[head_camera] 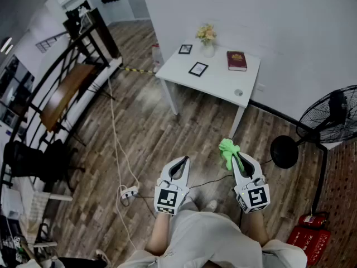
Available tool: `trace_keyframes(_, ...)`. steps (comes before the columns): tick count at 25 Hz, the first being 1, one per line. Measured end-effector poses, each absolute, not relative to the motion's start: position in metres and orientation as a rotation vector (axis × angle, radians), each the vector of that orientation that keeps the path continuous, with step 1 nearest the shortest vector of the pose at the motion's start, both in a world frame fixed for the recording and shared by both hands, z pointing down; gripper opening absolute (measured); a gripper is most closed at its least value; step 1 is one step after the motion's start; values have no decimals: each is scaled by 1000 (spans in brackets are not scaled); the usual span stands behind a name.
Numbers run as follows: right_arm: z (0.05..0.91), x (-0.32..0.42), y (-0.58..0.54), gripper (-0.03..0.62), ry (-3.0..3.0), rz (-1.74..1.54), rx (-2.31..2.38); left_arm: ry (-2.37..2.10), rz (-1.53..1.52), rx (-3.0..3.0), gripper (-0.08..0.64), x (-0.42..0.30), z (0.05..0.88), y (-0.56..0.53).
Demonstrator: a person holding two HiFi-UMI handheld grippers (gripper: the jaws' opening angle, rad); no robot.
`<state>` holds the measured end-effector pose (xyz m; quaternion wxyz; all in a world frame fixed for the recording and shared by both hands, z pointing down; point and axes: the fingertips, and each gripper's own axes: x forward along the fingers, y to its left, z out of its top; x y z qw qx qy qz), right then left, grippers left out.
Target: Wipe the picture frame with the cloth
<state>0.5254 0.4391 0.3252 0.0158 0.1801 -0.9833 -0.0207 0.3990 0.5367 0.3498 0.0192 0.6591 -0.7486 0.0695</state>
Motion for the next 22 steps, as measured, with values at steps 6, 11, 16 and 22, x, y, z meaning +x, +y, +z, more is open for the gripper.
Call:
trace_keyframes(6, 326, 519, 435, 44, -3079, -18, 518, -2343, 213, 2071, 20, 401, 345, 523)
trace_keyframes(11, 329, 501, 426, 44, -3085, -24, 482, -2348, 210, 2064, 20, 392, 349, 508)
trace_keyframes(16, 335, 476, 403, 43, -3081, -13, 482, -2349, 221, 2071, 20, 367, 353, 484)
trace_keyframes(22, 342, 434, 369, 43, -3063, 0, 513, -2335, 200, 2084, 20, 322, 358, 446)
